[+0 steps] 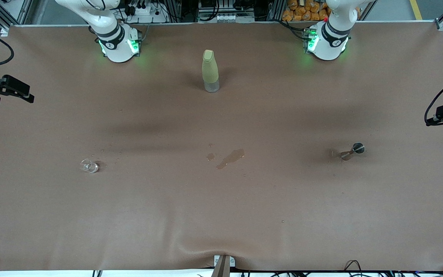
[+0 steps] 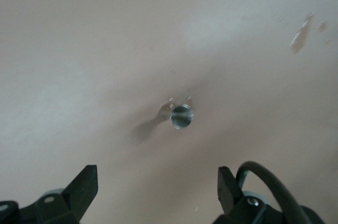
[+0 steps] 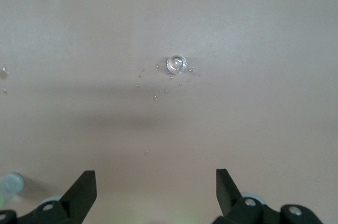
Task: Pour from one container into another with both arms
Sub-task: 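Reach the left gripper toward the steel jigger while the right gripper approaches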
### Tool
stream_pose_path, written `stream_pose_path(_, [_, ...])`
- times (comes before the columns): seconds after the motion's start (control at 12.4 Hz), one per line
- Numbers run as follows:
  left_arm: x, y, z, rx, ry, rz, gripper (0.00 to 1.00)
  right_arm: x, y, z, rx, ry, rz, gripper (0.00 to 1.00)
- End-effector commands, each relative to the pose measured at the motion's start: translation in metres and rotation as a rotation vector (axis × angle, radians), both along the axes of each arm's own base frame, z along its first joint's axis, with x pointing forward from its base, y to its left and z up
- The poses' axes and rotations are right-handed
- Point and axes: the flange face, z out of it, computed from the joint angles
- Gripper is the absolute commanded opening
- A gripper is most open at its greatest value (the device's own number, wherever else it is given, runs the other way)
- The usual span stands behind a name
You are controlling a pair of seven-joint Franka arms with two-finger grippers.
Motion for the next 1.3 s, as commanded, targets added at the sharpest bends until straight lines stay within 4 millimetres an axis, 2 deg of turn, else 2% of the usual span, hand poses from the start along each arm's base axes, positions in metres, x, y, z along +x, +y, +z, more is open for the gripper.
stream_pose_path(0.0, [0.0, 0.031, -0.019, -0.108, -0.037, -0.019, 1.0, -0.004, -0.021, -0.003, -0.003, 0.003, 0.161, 1.0])
stream_pose_path(0.24, [0.006, 0.055, -0.067, -0.25, -0.06, -0.069, 1.0, -0.007, -0.046, -0.012, 0.019, 0.015, 0.384, 1.0])
stream_pose_path(0.32, [0.011, 0.057, -0.086, -0.322, -0.09, -0.09, 1.0, -0.009, -0.058, -0.014, 0.026, 0.011, 0.479, 1.0])
stream_pose_path(0.57, [0.013, 0.073, -0.132, -0.379, -0.121, -0.166, 1.0, -0.009, -0.083, -0.028, 0.04, -0.014, 0.803, 1.0])
stream_pose_path(0.65, [0.012, 0.082, -0.156, -0.399, -0.136, -0.208, 1.0, -0.008, -0.092, -0.032, 0.039, -0.026, 0.917, 1.0])
stream_pose_path(0.73, [0.006, 0.1, -0.175, -0.432, -0.182, -0.235, 1.0, -0.007, -0.097, -0.034, 0.031, -0.042, 1.023, 1.0])
stream_pose_path(0.81, [0.004, 0.107, -0.193, -0.461, -0.213, -0.264, 1.0, -0.006, -0.105, -0.035, 0.017, -0.062, 1.124, 1.0])
stream_pose_path(1.05, [-0.005, 0.123, -0.232, -0.484, -0.278, -0.379, 1.0, 0.0, -0.113, -0.039, -0.018, -0.092, 1.389, 1.0])
stream_pose_path(1.13, [-0.01, 0.13, -0.255, -0.51, -0.3, -0.398, 1.0, 0.002, -0.114, -0.039, -0.034, -0.102, 1.459, 1.0])
stream_pose_path(1.21, [-0.011, 0.129, -0.273, -0.542, -0.327, -0.416, 1.0, 0.003, -0.116, -0.041, -0.034, -0.102, 1.476, 1.0])
